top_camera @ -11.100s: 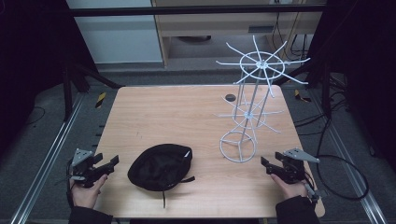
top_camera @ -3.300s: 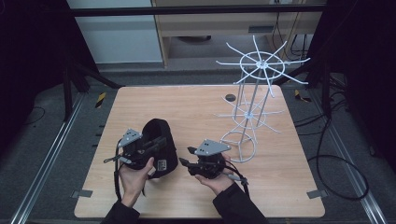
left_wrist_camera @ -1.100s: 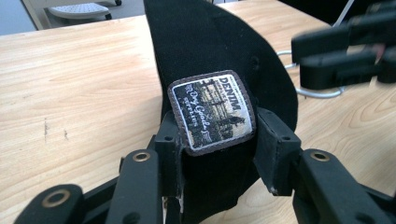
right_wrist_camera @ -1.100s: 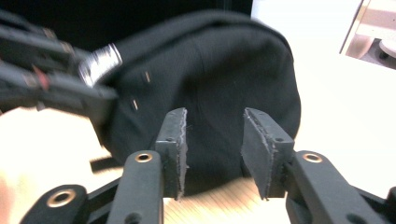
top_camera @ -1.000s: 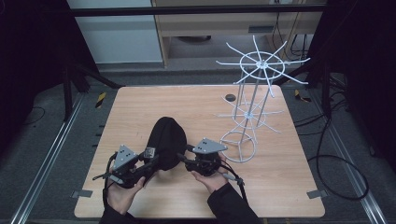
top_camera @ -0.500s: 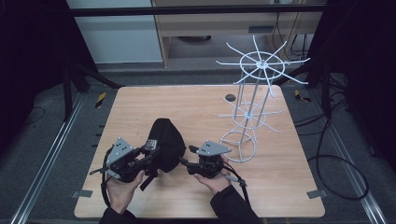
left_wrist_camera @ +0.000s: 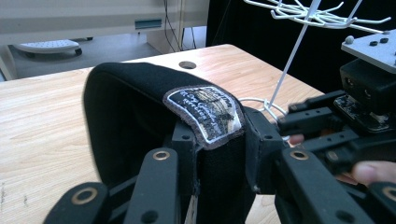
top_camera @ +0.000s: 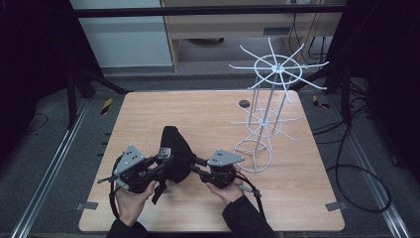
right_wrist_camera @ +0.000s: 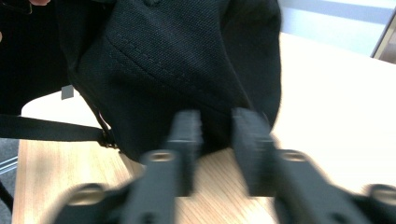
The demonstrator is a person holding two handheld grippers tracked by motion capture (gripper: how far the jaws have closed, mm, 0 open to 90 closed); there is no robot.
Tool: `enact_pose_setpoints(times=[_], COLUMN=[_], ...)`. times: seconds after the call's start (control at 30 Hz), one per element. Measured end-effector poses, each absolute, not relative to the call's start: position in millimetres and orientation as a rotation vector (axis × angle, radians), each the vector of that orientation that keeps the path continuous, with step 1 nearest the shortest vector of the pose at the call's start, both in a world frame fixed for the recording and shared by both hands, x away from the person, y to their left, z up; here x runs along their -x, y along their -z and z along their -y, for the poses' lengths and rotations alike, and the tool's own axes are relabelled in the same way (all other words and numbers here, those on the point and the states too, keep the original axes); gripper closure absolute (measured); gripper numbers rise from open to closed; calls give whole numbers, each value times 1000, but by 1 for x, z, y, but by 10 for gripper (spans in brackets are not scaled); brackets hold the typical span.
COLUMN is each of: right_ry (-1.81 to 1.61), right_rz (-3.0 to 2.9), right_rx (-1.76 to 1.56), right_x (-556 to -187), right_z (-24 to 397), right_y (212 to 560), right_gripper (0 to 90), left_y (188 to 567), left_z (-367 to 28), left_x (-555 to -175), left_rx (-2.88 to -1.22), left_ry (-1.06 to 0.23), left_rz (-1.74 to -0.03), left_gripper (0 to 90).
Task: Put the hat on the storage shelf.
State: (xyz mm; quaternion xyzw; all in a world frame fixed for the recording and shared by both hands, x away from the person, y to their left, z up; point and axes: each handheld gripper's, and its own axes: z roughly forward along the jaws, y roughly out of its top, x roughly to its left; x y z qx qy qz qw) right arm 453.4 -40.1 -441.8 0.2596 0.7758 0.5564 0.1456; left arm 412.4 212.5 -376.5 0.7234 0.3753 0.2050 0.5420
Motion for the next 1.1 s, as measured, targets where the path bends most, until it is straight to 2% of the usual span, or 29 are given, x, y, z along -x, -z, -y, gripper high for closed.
enact_pose_setpoints(times=[0.03, 0.2, 0.27, 0.37, 0.4, 0.43, 0.47, 0.57, 0.73, 0.8, 0.83, 0.9, 1.07, 1.1], right_ry=[-1613, -1642, -1645, -1644, -1643, -1643, -1651, -1643, -1636, -1630, -1633, -1627, -1635, -1645], right_rz=[-2238, -2218, -2205, -2213, -2214, -2214, -2217, -2233, -2248, -2266, -2271, -2269, -2256, -2247], right_rx=[-750, -741, -742, -716, -707, -707, -683, -654, -608, -594, -596, -586, -621, -658], right_x=[-453, -453, -452, -451, -451, -451, -453, -455, -456, -457, -457, -457, -455, -455], right_z=[41, 44, 45, 46, 46, 46, 44, 41, 36, 32, 31, 28, 35, 39], right_y=[442, 437, 436, 434, 433, 433, 432, 431, 430, 431, 431, 433, 434, 434], right_gripper=[899, 888, 717, 536, 499, 499, 433, 383, 430, 525, 531, 531, 446, 401], left_y=[377, 377, 375, 373, 372, 372, 371, 367, 365, 366, 366, 366, 365, 364], left_z=[-213, -213, -213, -213, -213, -213, -213, -213, -209, -208, -208, -208, -206, -203], left_x=[-412, -413, -413, -413, -413, -413, -413, -412, -411, -412, -412, -413, -414, -414], left_rx=[-1718, -1719, -1724, -1734, -1735, -1735, -1737, -1728, -1738, -1746, -1751, -1763, -1772, -1781], left_ry=[-480, -467, -473, -463, -460, -460, -457, -440, -431, -427, -426, -433, -441, -456], left_rz=[-889, -882, -879, -872, -869, -869, -864, -848, -825, -826, -828, -830, -835, -829], left_gripper=[693, 700, 703, 708, 710, 713, 716, 737, 779, 787, 791, 798, 797, 797])
